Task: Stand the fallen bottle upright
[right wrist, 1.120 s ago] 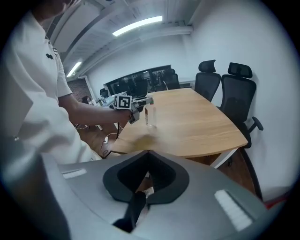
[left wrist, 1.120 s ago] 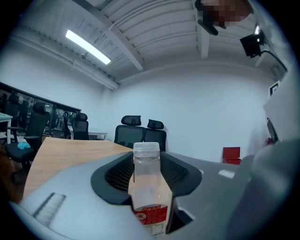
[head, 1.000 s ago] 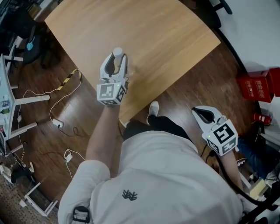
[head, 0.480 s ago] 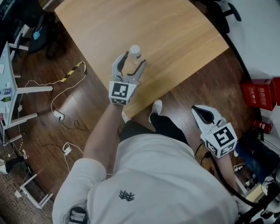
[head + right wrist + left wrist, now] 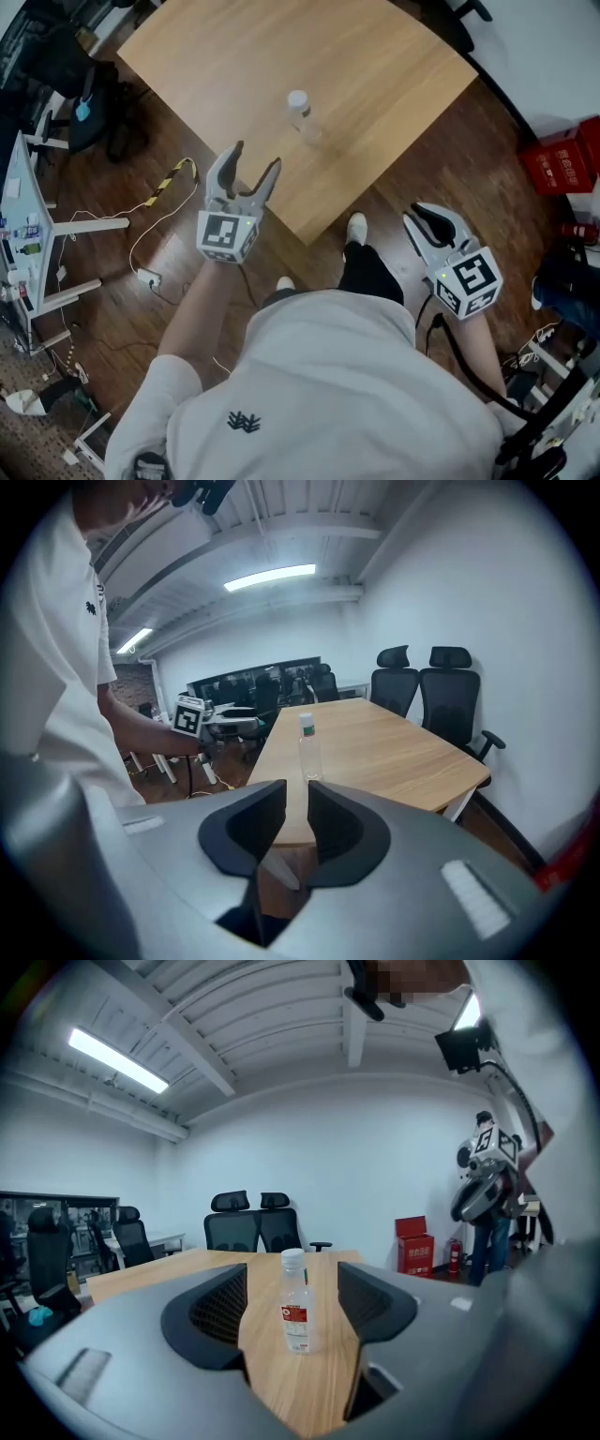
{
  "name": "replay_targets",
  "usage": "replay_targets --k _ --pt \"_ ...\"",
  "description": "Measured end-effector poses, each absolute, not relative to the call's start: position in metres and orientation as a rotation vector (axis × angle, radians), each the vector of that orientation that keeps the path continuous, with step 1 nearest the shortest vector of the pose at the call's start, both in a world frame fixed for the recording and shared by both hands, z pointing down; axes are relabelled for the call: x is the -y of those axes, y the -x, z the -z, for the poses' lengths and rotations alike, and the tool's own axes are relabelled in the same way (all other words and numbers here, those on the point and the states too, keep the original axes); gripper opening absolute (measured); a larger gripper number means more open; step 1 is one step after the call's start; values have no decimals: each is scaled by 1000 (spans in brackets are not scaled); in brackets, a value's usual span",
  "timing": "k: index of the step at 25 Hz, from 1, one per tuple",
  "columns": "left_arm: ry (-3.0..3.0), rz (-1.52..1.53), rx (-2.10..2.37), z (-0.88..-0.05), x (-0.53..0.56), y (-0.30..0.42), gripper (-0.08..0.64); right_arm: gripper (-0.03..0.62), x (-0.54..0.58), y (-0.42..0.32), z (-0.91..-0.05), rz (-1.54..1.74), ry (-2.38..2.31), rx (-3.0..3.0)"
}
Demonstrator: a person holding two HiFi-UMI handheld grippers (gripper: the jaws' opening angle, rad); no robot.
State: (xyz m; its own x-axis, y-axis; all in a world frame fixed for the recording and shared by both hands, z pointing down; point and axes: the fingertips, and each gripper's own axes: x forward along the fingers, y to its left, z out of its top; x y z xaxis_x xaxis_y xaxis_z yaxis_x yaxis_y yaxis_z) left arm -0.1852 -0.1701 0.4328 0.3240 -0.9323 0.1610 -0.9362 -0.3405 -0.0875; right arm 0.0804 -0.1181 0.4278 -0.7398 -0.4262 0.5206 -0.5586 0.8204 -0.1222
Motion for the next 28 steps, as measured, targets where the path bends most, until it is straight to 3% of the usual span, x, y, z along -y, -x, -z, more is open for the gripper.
replay_targets --k 6,17,28 --pt "-2733 -332 1458 -398 62 190 243 102 59 -44 -406 -335 -932 2520" --pt "-2776 -266 1109 -382 -85 227 221 149 -45 22 -368 -290 -1032 2499" --pt "-2779 -213 1038 -369 -151 163 212 178 -116 -15 -359 -263 -1043 2571"
